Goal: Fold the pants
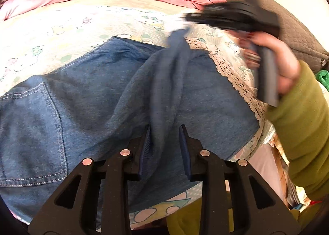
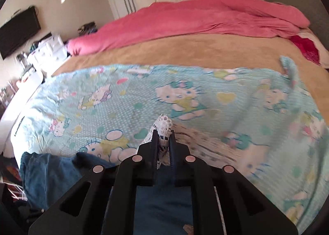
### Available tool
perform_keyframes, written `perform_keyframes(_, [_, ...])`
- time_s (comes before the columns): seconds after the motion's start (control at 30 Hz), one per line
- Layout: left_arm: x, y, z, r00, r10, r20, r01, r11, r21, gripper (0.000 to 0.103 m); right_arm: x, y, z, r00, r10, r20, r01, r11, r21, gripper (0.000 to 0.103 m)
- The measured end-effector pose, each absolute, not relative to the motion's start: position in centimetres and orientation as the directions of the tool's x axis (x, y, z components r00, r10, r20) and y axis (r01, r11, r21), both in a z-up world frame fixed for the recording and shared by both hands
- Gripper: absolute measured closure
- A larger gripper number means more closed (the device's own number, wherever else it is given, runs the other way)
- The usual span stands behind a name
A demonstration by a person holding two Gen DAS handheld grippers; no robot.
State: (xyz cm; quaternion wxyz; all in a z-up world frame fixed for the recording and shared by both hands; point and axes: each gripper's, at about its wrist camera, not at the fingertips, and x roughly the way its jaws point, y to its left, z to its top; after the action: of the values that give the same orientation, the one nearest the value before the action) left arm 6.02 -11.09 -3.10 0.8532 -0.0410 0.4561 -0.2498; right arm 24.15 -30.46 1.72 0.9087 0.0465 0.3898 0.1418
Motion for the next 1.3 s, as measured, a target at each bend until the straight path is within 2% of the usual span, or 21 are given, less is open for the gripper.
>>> perform_keyframes(0.1, [5.5, -10.7, -3.0, 0.485, -0.422, -0.766, 0.375, 0.892, -0.254, 0.086, 21.2, -34.2, 3.6, 0.684, 0.29, -0.67, -0.198, 0.957, 0.212, 0.094])
perform_keyframes(0.13, [5.3, -10.7, -2.9, 0.493, -0.415, -0.765, 0.373, 0.895, -0.245, 0.093, 20.4, -35.0, 3.9, 0.686, 0.292, -0.666, -0.195, 0.956, 0.218, 0.094])
perform_keyframes(0.17, [5.2, -10.6, -2.8, 0.498, -0.415, -0.761, 0.375, 0.895, -0.242, 0.096, 19.1, -36.2, 4.3, 0.684, 0.299, -0.665, -0.193, 0.954, 0.23, 0.094])
perform_keyframes(0.37, [4.5, -9.7, -1.8, 0.527, -0.394, -0.753, 0.4, 0.897, -0.189, 0.096, 11.4, -39.7, 4.5, 0.66, 0.299, -0.689, -0.19, 0.954, 0.232, 0.094])
perform_keyframes(0.53, [4.3, -9.4, -2.1, 0.523, -0.374, -0.766, 0.402, 0.9, -0.166, 0.096, 6.2, -41.0, 1.3, 0.6, 0.308, -0.738, -0.139, 0.949, 0.283, 0.094])
perform_keyframes(0.87, [2.8, -10.0, -3.1, 0.496, -0.33, -0.803, 0.434, 0.895, -0.1, 0.092, 3.5, -42.2, -3.2, 0.575, 0.264, -0.775, -0.056, 0.957, 0.285, 0.093])
perform_keyframes(0.93, [2.7, -10.1, -3.3, 0.494, -0.323, -0.807, 0.435, 0.896, -0.091, 0.092, 3.5, -42.1, -3.4, 0.575, 0.256, -0.777, -0.058, 0.96, 0.274, 0.091])
perform_keyframes(1.0, [2.6, -10.0, -3.4, 0.493, -0.317, -0.811, 0.435, 0.896, -0.086, 0.092, 3.1, -41.7, -2.8, 0.598, 0.206, -0.774, -0.064, 0.976, 0.21, 0.076])
perform_keyframes(1.13, [2.4, -10.1, -3.5, 0.492, -0.316, -0.812, 0.436, 0.896, -0.084, 0.091, 1.3, -40.1, 0.0, 0.727, 0.102, -0.679, -0.13, 0.991, 0.011, 0.075])
perform_keyframes(1.17, [2.4, -10.2, -3.5, 0.491, -0.317, -0.811, 0.436, 0.896, -0.086, 0.089, 0.9, -38.8, 0.5, 0.739, 0.131, -0.661, -0.195, 0.981, -0.024, 0.073])
perform_keyframes(1.2, [2.3, -10.2, -3.6, 0.49, -0.317, -0.812, 0.437, 0.895, -0.086, 0.088, 0.7, -37.3, 0.5, 0.719, 0.186, -0.669, -0.286, 0.957, -0.041, 0.066])
perform_keyframes(1.3, [2.0, -10.2, -3.7, 0.484, -0.316, -0.816, 0.44, 0.894, -0.085, 0.085, 0.2, -33.6, -0.4, 0.659, 0.299, -0.69, -0.466, 0.883, -0.063, 0.065])
